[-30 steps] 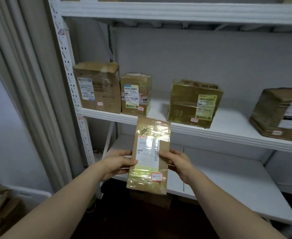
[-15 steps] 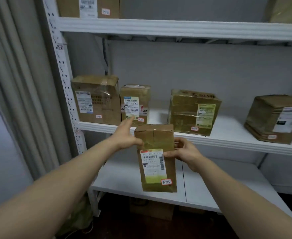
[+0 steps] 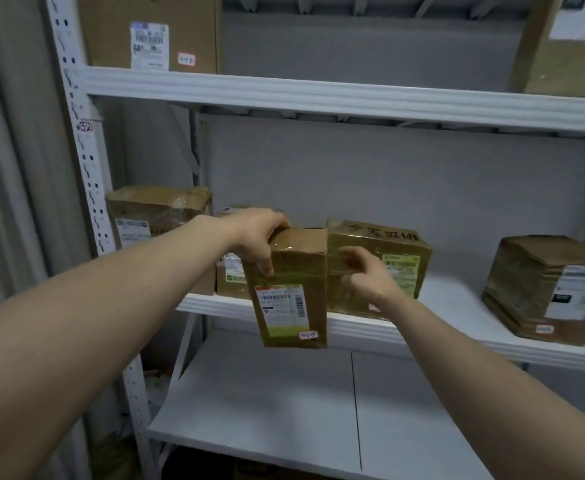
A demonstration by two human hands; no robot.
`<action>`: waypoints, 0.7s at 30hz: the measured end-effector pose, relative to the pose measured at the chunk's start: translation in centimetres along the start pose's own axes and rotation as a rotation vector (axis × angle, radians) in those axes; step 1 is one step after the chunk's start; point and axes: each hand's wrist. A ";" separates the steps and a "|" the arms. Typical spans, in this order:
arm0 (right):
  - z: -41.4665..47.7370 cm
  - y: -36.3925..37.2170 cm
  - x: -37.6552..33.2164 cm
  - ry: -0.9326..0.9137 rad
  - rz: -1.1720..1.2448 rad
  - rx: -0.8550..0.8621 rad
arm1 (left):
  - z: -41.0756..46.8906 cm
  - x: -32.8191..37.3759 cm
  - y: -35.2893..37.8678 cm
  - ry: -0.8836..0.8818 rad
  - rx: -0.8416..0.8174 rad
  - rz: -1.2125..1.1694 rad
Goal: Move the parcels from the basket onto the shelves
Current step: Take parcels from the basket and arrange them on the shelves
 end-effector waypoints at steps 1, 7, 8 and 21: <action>1.3 -1.0 0.2 -0.046 -0.167 0.076 | 0.9 0.3 -0.4 -0.006 0.018 0.017; 8.7 -5.7 3.0 -0.162 -0.828 0.097 | 5.5 1.7 -1.7 -0.066 0.109 0.120; 9.5 -6.1 3.5 -0.162 -0.880 0.061 | 6.1 1.8 -1.8 -0.075 0.111 0.126; 12.1 -9.8 8.3 -0.176 -1.077 0.030 | 10.6 2.5 -2.7 -0.092 0.051 0.180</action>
Point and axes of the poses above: each hand's wrist, its own z-axis towards the middle knuckle, its own y-axis out of the palm, x = y × z
